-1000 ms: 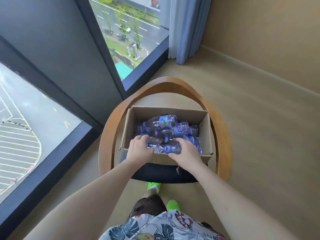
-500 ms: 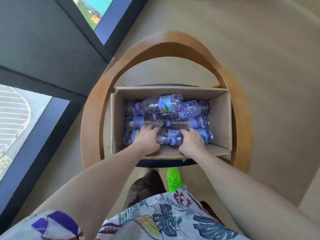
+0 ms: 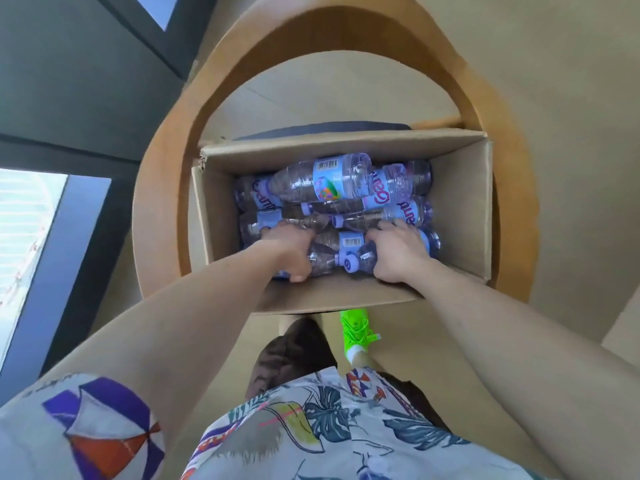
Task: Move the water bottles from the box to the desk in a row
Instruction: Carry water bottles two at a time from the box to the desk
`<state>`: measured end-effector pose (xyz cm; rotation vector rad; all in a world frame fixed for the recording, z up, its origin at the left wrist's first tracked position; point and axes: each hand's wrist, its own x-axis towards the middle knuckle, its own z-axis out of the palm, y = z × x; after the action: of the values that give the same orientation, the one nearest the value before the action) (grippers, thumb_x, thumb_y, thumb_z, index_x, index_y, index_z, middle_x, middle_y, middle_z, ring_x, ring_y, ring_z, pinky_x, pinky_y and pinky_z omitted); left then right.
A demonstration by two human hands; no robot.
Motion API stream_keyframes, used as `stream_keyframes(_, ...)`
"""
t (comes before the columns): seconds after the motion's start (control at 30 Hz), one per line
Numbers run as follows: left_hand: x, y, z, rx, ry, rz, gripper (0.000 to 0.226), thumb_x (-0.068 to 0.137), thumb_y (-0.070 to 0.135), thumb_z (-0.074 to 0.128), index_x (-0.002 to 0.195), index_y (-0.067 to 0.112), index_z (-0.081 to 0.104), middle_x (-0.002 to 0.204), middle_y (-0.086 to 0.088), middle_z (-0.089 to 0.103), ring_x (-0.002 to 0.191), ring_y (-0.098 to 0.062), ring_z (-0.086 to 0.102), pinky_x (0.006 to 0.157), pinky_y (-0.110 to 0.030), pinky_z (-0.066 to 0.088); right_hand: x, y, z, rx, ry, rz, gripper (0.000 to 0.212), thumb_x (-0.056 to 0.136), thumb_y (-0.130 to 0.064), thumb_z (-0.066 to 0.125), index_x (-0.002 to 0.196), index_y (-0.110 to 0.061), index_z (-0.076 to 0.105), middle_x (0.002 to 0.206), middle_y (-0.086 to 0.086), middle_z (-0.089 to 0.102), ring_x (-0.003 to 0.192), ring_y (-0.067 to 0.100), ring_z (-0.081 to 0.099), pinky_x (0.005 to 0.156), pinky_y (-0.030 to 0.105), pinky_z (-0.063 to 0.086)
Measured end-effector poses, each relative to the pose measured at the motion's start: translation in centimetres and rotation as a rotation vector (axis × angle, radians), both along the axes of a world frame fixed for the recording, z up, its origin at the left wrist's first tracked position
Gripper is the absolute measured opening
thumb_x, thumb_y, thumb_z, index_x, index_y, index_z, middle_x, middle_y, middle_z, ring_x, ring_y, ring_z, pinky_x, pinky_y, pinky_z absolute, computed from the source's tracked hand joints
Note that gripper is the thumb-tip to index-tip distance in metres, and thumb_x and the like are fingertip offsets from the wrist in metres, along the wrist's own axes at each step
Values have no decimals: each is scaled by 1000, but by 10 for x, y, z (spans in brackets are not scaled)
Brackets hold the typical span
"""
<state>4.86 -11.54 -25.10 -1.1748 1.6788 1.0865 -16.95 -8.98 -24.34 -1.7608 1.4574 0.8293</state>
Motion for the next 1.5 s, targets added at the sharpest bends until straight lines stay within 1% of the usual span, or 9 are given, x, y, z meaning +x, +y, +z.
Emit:
stream_keyframes(0.23, 7, -14, 9, 129, 35, 6, 98, 58, 27, 88, 147, 27, 46, 121, -3, 61, 105, -27, 58, 81, -34, 56, -10, -8, 21, -16, -126, -198, 26, 80, -28, 65, 106, -27, 65, 112, 3, 68, 107, 33, 61, 85, 36, 49)
stream_keyframes(0.43, 0, -32, 41, 233, 6, 50, 113, 41, 42, 84, 147, 30, 45, 120, 3, 51, 110, -26, 58, 93, -41, 55, -18, -18, 59, 39, -309, -726, 67, 69, 7, 60, 117, -40, 62, 126, 3, 62, 71, 15, 62, 42, 15, 43)
stream_keyframes(0.53, -5, -41, 67, 237, 18, 132, 89, 48, 43, 83, 131, 30, 51, 130, -3, 54, 108, -25, 57, 92, -40, 54, -28, -19, 86, 24, -399, -950, 86, 63, 18, 70, 136, -25, 60, 128, -1, 63, 96, 24, 64, 52, 17, 45)
stream_keyframes(0.67, -19, -45, 114, 241, 7, 299, 69, 57, 35, 77, 124, 27, 62, 144, 0, 44, 128, -32, 48, 100, -48, 48, -52, -8, 132, -15, -745, -1369, 53, 54, 22, 61, 96, -8, 71, 96, 6, 74, 109, 35, 65, 87, 37, 53)
stream_keyframes(0.77, -36, -37, 153, 278, 94, 531, 31, 58, 33, 69, 85, 24, 80, 131, -3, 63, 122, -27, 52, 116, -51, 38, -75, 18, 172, 10, -1061, -1566, 52, 59, 16, 59, 107, -4, 65, 105, 13, 69, 105, 32, 64, 103, 41, 46)
stream_keyframes(0.97, -115, 1, 231, 246, 411, 614, 66, 65, 53, 89, 119, 20, 70, 115, -9, 76, 104, -28, 73, 90, -43, 57, -132, 108, 240, -12, -1607, -1902, 37, 77, -21, 65, 112, -10, 63, 98, 13, 67, 83, 32, 66, 81, 39, 54)
stream_keyframes(1.1, -200, 48, 283, 19, 526, 372, 47, 67, 44, 89, 105, 23, 73, 98, -5, 78, 101, -24, 72, 94, -44, 50, -184, 185, 270, -229, -1610, -1948, 45, 87, -60, 63, 99, -17, 67, 84, 5, 61, 74, 23, 61, 72, 36, 53)
stream_keyframes(1.3, -339, 158, 338, -71, 706, 235, 19, 52, 36, 84, 65, 27, 74, 81, -6, 69, 72, -24, 65, 73, -35, 50, -267, 338, 311, -550, -1505, -2036, 34, 75, -24, 84, 97, -17, 60, 81, 5, 63, 67, 23, 62, 68, 34, 55)
stream_keyframes(1.5, -464, 291, 356, 1, 809, -24, 59, 60, 33, 88, 112, 17, 65, 96, -9, 72, 75, -26, 71, 72, -35, 56, -314, 507, 336, -921, -1287, -2241, 19, 83, -14, 76, 92, -17, 60, 73, 7, 61, 61, 25, 62, 62, 32, 56)
